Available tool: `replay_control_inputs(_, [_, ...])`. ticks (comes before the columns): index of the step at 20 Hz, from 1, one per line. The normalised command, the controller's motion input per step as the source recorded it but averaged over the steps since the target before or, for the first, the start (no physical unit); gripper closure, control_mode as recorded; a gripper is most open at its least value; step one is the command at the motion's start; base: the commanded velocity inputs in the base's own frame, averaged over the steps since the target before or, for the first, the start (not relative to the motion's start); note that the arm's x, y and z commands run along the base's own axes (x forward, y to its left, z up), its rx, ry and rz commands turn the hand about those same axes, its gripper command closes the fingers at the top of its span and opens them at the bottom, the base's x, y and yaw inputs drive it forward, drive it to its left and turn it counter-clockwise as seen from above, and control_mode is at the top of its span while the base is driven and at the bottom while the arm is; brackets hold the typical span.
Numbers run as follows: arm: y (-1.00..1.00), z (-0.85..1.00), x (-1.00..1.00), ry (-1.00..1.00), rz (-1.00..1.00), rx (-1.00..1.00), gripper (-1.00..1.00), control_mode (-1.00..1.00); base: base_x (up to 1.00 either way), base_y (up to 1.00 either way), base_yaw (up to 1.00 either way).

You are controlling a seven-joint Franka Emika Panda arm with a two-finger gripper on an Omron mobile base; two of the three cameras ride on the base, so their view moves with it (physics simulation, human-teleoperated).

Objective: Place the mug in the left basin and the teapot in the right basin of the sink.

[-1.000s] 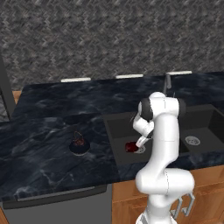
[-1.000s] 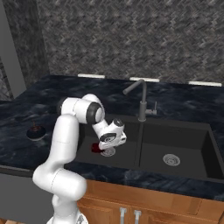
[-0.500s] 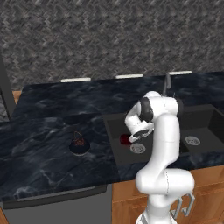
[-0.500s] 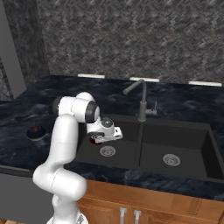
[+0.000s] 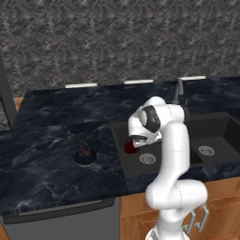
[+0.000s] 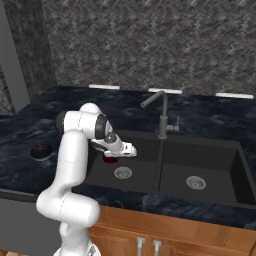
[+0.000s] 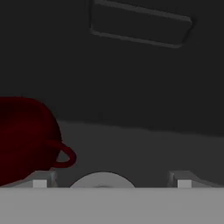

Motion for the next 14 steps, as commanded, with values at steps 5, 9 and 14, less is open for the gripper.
replay_control_inputs(5, [0.26, -0.01, -0.19, -0.03, -0.11, 0.0, -1.0, -1.0, 0.0, 0.0, 0.0])
replay_control_inputs(9, [0.39, -0.02, -0.22, -0.03, -0.04, 0.0, -1.0, -1.0, 0.0, 0.0, 0.0])
replay_control_inputs(14, [0.36, 0.0, -0.27, -0.04, -0.04, 0.0, -1.0, -1.0, 0.0, 0.0, 0.0])
